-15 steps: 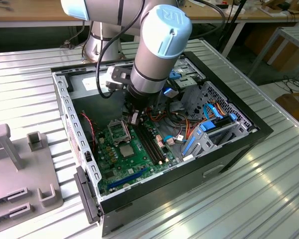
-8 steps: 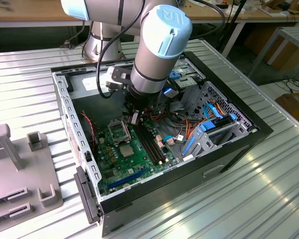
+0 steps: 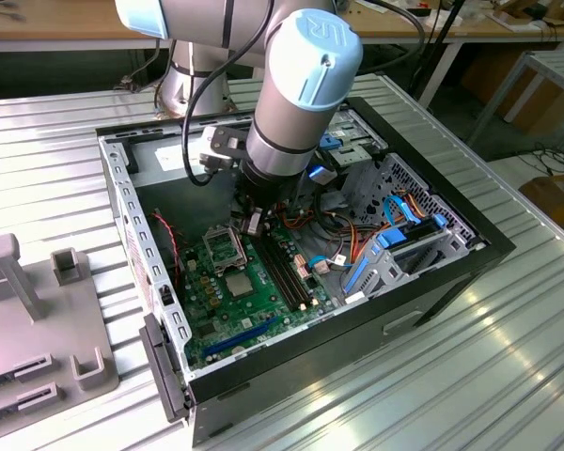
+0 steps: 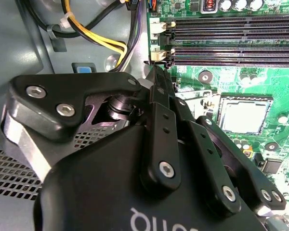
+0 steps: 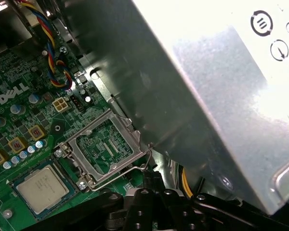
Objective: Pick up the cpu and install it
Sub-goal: 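Close the cpu cover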
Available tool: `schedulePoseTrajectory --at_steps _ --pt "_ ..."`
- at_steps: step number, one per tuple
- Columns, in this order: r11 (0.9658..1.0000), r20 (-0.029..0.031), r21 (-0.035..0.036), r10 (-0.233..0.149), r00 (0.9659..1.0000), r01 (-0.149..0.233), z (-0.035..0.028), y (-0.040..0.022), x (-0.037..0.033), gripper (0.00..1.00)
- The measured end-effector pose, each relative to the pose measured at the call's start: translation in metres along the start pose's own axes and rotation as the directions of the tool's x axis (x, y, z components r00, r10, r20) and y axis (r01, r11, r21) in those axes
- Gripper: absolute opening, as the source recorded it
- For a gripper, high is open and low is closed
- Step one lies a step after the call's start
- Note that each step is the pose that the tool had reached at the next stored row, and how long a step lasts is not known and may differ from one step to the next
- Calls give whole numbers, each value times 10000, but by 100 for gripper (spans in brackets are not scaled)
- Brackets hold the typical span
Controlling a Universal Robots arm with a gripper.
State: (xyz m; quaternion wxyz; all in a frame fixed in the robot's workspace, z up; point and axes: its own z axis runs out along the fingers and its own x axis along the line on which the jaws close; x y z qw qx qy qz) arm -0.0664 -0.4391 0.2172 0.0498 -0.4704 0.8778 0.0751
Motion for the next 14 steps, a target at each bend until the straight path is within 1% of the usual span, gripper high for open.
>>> schedulePoseTrajectory --at_steps 2,5,14 --pt "10000 -6 -9 -60 10000 60 0 -16 -11 11" --pt "9998 -19 -31 -201 9998 201 0 -21 -14 11" --pt "9998 -19 -35 -217 9998 217 0 -22 -15 11"
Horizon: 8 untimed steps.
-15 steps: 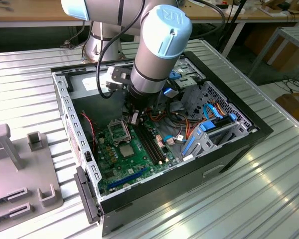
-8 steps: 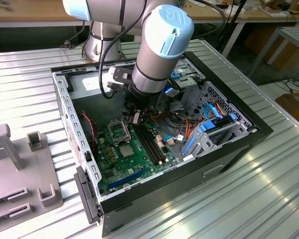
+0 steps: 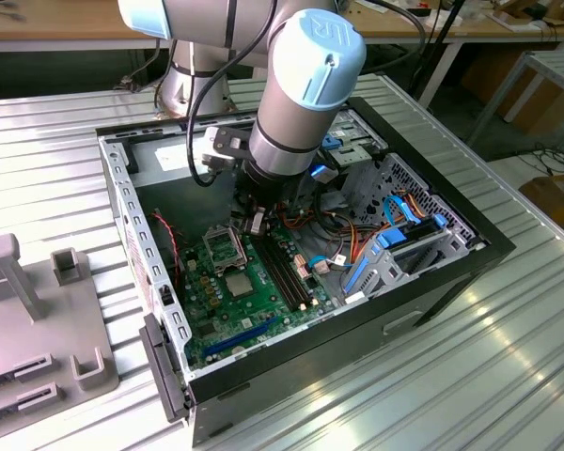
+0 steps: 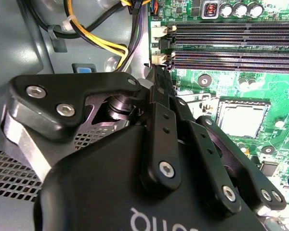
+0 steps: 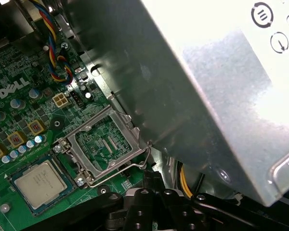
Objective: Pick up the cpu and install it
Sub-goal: 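Close the cpu cover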
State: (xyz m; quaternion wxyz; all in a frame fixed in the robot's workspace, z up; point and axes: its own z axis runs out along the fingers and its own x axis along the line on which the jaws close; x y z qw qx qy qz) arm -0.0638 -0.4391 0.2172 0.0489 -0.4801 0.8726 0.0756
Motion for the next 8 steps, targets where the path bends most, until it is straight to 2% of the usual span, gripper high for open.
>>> schedulePoseTrajectory --at_steps 5,8 --pt "10000 -3 -4 -31 10000 31 0 -1 0 11" --pt "9997 -20 -38 -236 9997 236 1 -10 -8 11"
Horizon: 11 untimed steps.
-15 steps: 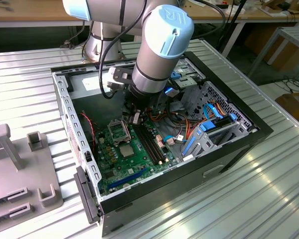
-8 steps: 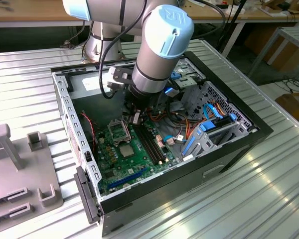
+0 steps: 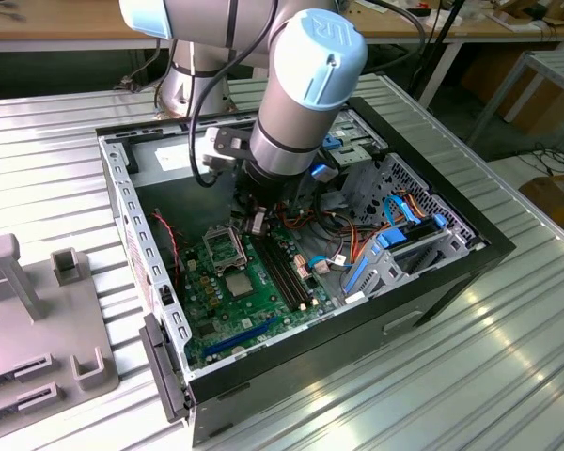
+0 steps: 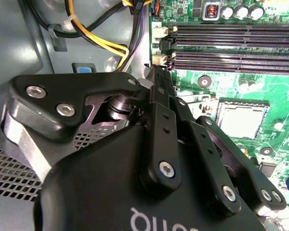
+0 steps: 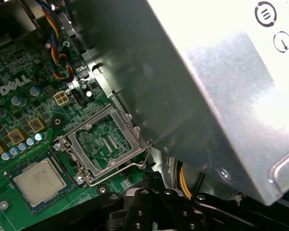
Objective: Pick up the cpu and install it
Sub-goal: 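Close the cpu cover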
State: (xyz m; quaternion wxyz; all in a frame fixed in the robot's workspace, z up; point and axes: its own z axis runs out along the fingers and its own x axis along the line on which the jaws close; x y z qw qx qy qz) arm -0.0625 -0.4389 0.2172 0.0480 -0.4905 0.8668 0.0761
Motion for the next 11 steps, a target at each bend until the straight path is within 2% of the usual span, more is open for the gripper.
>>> schedulePoseTrajectory --at_steps 11 --pt "10000 -3 -3 -18 10000 18 0 0 0 11"
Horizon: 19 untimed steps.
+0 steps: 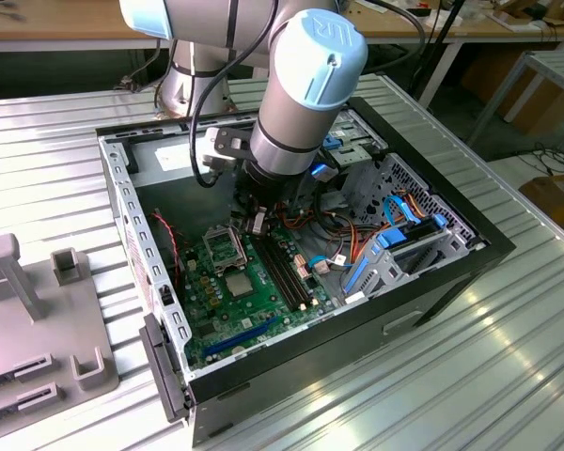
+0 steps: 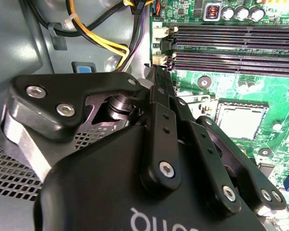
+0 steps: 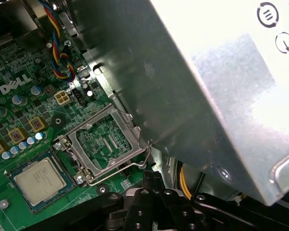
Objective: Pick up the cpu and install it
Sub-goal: 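Close the cpu cover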
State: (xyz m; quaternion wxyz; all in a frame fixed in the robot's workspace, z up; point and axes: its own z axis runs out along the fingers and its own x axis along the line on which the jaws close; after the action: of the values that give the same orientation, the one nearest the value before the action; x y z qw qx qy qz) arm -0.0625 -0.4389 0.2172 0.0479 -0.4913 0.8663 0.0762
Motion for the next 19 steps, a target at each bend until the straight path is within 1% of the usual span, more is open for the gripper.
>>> schedulePoseTrajectory --at_steps 2,5,7,10,12,15,19 --pt "10000 2 0 0 10000 0 4 1 -2 11" --pt "10000 2 1 2 10000 -2 15 26 8 11" --pt "10000 0 0 0 10000 0 26 29 4 11" --pt "10000 1 0 1 10000 -1 42 42 -17 11" --pt "10000 4 0 -1 10000 1 64 50 -32 11" --pt "10000 1 1 2 10000 -2 87 50 -27 11" --pt "10000 3 0 1 10000 -1 92 69 -16 11"
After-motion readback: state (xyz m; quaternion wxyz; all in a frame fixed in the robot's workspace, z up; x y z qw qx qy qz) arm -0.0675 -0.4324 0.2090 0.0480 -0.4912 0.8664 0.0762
